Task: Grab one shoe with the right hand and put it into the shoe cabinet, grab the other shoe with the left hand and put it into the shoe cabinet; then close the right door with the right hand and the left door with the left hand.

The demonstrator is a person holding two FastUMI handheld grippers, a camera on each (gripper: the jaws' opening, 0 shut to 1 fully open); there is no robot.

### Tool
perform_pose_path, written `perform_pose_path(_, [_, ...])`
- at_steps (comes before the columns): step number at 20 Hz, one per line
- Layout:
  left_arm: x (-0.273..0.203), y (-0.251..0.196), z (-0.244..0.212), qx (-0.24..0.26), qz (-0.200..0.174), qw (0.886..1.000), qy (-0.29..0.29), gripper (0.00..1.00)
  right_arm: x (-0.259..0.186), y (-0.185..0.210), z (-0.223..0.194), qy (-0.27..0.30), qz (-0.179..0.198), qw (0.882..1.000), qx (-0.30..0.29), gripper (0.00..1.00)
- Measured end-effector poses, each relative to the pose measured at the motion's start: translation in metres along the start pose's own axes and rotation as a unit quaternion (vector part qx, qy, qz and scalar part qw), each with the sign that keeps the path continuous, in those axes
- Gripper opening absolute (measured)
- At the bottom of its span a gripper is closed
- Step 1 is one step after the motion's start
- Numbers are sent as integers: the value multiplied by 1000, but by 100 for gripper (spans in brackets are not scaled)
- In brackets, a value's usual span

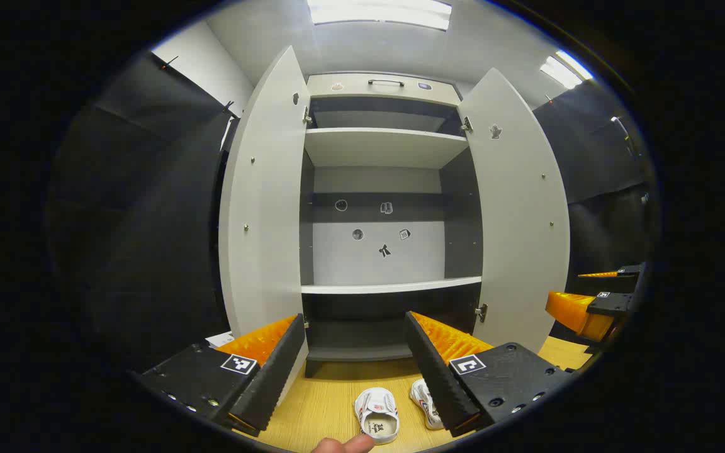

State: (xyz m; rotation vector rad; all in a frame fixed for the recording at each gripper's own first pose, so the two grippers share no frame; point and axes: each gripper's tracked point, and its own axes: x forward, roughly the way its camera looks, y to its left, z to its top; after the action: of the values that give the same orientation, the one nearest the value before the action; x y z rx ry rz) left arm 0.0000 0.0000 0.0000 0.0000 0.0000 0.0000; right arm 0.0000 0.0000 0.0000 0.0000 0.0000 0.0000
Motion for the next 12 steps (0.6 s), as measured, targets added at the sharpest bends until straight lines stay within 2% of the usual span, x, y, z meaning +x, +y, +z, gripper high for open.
perform_pose_path(4, [3, -1, -7, 8, 1, 1000, 2, 95, 1, 1, -2, 2, 2, 1000, 2, 94])
perform_pose_path(6, [5, -6, -8, 5, -5, 1000, 4, 95, 3, -1, -2, 1, 0, 1000, 3, 98])
perform_pose_path(12, [7, -12, -4, 9, -11, 1000, -3, 95, 6, -1, -1, 1, 1, 1000, 12, 98])
